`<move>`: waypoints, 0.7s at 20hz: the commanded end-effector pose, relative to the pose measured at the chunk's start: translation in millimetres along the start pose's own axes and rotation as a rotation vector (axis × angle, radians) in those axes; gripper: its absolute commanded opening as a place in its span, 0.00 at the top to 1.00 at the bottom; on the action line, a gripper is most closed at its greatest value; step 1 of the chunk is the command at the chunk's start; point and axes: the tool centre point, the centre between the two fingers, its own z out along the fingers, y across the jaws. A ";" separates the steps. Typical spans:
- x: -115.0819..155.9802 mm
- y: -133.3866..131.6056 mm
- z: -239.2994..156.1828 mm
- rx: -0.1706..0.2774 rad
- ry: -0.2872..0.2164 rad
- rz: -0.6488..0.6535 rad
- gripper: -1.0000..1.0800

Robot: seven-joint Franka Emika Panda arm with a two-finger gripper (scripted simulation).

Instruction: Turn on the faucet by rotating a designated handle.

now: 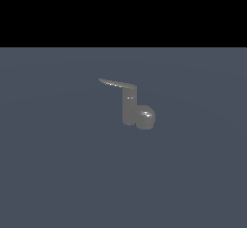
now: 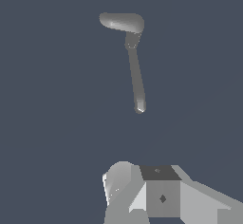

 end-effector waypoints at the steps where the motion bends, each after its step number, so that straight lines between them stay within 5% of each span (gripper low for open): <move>1: 0.0 0.0 0.0 0.000 0.000 0.000 1.00; 14: 12.8 -17.3 17.4 0.004 0.000 0.091 1.00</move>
